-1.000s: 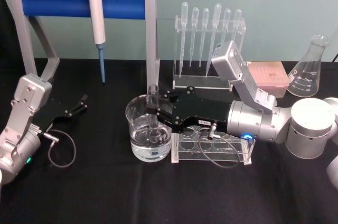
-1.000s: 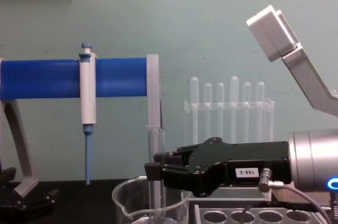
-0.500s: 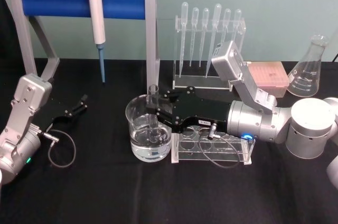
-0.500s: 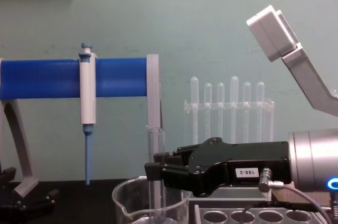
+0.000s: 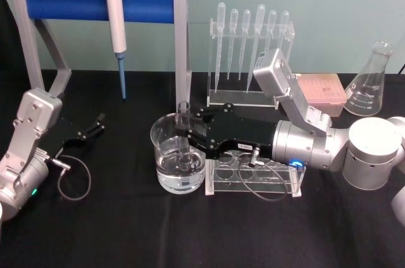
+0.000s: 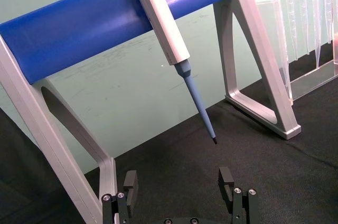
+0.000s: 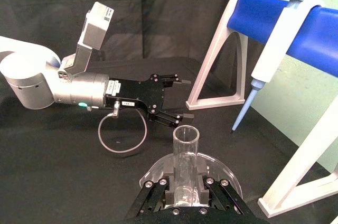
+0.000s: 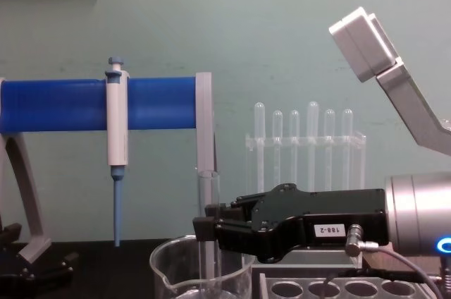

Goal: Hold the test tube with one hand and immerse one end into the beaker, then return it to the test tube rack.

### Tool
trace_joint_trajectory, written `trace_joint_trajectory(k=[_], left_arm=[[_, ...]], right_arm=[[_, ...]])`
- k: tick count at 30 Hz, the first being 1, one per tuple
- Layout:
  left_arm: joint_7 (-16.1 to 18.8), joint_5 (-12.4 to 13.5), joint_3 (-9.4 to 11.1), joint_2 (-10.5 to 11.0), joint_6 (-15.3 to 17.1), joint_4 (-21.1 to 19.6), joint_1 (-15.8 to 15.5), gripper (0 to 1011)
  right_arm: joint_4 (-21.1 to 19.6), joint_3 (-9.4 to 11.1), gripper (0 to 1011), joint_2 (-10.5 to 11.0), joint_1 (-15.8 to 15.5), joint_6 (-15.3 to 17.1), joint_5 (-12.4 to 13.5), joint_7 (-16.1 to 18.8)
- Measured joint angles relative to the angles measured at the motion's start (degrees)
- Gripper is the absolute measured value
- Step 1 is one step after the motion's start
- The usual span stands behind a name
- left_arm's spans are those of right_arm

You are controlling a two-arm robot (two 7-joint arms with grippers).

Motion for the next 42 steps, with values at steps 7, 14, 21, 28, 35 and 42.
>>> trace_joint_trajectory(k=[7, 14, 21, 28, 35, 42], left_arm=[[0.0, 0.0, 0.0, 0.0, 0.0, 0.0, 0.0, 1000], [0.0, 0.0, 0.0, 0.0, 0.0, 0.0, 0.0, 1000], [0.0, 0.0, 0.0, 0.0, 0.0, 0.0, 0.0, 1000], [0.0, 0.0, 0.0, 0.0, 0.0, 0.0, 0.0, 1000], [0.0, 0.0, 0.0, 0.0, 0.0, 0.0, 0.0, 1000], [0.0, 0.0, 0.0, 0.0, 0.0, 0.0, 0.0, 1000]], right_arm=[[0.0, 0.0, 242, 0.0, 0.0, 0.0, 0.0, 0.0], [0.0, 0.0, 242, 0.0, 0.0, 0.0, 0.0, 0.0], [0.0, 0.0, 242, 0.0, 0.0, 0.0, 0.0, 0.0], [0.0, 0.0, 242, 0.0, 0.0, 0.0, 0.0, 0.0], [0.0, 0.0, 242, 0.0, 0.0, 0.0, 0.0, 0.0], [0.0, 0.0, 242, 0.0, 0.0, 0.0, 0.0, 0.0]])
